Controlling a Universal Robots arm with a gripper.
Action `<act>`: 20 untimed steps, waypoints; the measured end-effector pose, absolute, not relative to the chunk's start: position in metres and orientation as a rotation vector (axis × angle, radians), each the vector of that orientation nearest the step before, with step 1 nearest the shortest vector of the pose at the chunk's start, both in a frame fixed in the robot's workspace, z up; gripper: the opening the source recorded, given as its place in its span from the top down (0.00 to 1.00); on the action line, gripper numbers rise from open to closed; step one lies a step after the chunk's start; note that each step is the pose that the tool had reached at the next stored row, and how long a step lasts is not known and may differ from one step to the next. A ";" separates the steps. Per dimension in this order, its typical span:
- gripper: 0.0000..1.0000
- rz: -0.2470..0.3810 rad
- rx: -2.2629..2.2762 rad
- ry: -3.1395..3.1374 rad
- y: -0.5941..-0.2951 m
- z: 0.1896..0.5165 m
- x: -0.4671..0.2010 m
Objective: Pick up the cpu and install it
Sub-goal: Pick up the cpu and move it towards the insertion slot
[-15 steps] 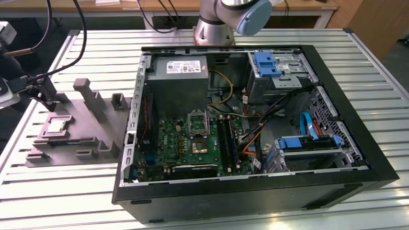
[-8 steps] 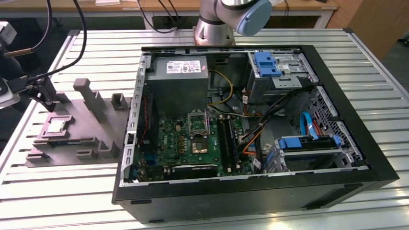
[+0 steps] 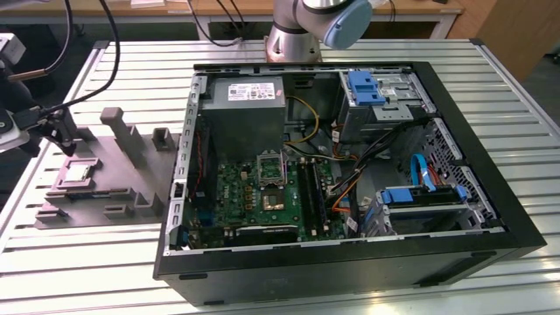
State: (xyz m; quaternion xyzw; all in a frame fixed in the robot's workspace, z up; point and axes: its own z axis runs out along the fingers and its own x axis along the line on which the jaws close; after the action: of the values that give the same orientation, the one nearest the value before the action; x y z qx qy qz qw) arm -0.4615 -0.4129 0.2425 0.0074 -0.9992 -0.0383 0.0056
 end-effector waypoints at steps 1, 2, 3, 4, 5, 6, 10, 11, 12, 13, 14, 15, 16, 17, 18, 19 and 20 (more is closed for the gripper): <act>0.38 -0.115 0.023 -3.128 -0.413 0.241 -0.462; 0.38 -0.114 0.021 -3.128 -0.413 0.240 -0.461; 0.38 -0.113 0.016 -3.129 -0.413 0.238 -0.461; 0.38 -0.113 0.009 -3.129 -0.413 0.237 -0.461; 0.38 -0.113 0.003 -3.129 -0.413 0.235 -0.462; 0.38 -0.113 -0.002 -3.129 -0.413 0.234 -0.462; 0.38 -0.111 -0.009 -3.129 -0.413 0.229 -0.462; 0.38 -0.109 -0.010 -3.130 -0.413 0.228 -0.462; 0.38 -0.108 -0.011 -3.129 -0.413 0.228 -0.462; 0.38 -0.108 -0.011 -3.129 -0.413 0.228 -0.462; 0.38 -0.108 -0.011 -3.129 -0.413 0.228 -0.462; 0.38 -0.108 -0.011 -3.129 -0.413 0.228 -0.462; 0.38 -0.108 -0.011 -3.130 -0.413 0.228 -0.462; 0.38 -0.108 -0.011 -3.130 -0.413 0.228 -0.462; 0.38 -0.108 -0.011 -3.130 -0.413 0.227 -0.461; 0.38 -0.109 -0.011 -3.130 -0.413 0.227 -0.461; 0.38 -0.109 -0.011 -3.130 -0.413 0.226 -0.461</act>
State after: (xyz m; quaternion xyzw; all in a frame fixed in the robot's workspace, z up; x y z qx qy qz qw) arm -0.4615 -0.4128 0.2260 -0.0035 -0.9994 -0.0347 0.0049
